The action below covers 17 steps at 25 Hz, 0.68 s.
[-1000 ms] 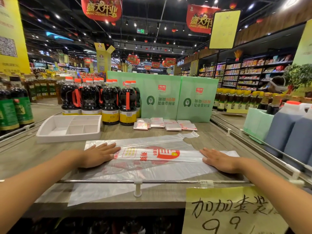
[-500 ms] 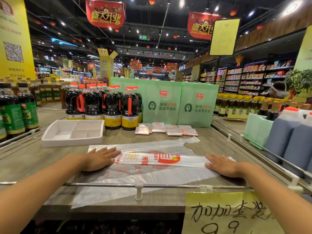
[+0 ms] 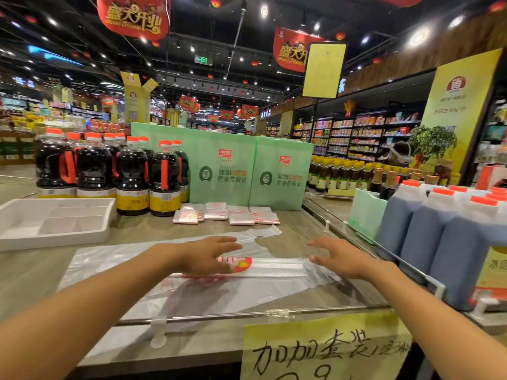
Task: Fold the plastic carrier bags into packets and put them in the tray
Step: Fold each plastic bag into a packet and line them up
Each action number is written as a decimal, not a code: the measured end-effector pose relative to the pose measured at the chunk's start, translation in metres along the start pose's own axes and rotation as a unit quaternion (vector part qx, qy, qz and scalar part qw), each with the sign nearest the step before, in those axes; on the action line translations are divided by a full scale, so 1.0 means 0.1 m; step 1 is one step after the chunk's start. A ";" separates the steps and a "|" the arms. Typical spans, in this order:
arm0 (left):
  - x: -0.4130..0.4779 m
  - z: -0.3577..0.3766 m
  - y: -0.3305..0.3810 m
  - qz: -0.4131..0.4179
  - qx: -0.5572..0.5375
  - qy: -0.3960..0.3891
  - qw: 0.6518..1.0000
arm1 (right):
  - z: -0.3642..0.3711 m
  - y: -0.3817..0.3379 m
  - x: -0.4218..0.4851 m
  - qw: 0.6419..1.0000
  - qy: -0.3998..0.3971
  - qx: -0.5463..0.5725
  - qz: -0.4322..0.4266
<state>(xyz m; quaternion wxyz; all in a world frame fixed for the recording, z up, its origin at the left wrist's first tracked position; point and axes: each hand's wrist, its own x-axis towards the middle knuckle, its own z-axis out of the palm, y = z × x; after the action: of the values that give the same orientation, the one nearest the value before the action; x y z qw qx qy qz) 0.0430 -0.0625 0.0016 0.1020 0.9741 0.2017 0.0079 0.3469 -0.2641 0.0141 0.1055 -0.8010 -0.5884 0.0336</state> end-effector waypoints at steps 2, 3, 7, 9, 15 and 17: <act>0.22 0.05 0.15 0.014 -0.001 -0.009 1.000 | 0.06 0.08 -0.09 1.000 0.013 0.012 0.001; 0.31 0.09 0.20 0.021 0.001 -0.010 1.000 | 0.10 0.11 -0.12 1.000 0.019 0.016 0.003; 0.46 0.26 0.23 0.037 0.008 -0.003 0.999 | 0.17 0.14 -0.15 1.000 0.004 0.026 0.003; 0.44 0.30 0.23 0.043 0.016 0.013 0.999 | 0.19 0.13 -0.11 1.000 -0.003 0.025 -0.007; 0.41 0.33 0.21 0.067 0.076 0.085 0.991 | 0.22 0.08 -0.07 1.000 0.004 -0.002 -0.012; 0.40 0.33 0.25 0.074 0.108 0.082 0.988 | 0.23 0.08 -0.06 1.000 0.007 -0.022 -0.011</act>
<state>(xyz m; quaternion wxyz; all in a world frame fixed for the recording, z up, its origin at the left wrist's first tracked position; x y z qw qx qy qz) 0.0911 -0.0753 -0.0264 -0.0212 0.9878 0.1361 0.0732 0.3482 -0.2687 -0.0104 0.0923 -0.7966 -0.5972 0.0138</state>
